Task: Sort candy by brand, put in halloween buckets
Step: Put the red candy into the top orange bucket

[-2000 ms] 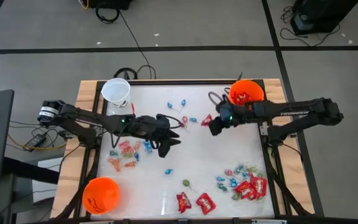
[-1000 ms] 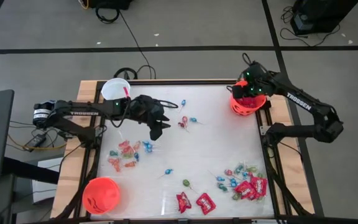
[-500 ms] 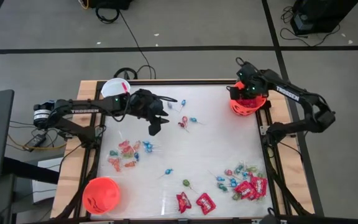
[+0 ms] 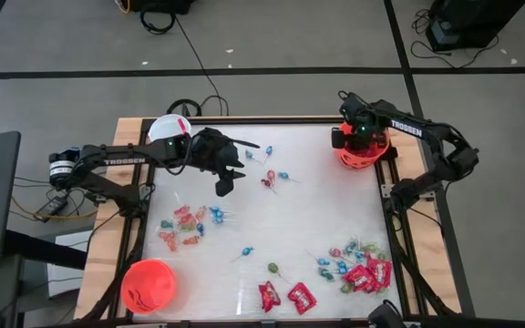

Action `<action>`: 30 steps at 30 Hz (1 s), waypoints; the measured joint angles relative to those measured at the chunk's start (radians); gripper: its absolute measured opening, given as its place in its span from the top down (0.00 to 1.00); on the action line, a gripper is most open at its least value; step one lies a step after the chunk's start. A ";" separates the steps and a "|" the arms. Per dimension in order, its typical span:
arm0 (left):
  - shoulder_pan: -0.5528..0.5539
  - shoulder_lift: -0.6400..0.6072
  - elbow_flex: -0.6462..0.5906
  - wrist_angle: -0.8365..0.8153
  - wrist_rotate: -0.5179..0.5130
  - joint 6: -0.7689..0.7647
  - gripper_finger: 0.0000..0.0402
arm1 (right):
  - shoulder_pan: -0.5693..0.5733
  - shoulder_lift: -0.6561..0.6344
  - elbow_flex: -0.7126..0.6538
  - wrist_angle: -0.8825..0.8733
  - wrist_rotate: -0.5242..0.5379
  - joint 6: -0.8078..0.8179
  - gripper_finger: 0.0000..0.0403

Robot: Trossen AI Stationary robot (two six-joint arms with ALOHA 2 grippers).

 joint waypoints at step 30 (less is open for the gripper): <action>-0.180 0.011 0.000 0.094 0.053 0.110 0.59 | 0.299 -0.634 -0.001 0.204 -0.153 0.049 0.48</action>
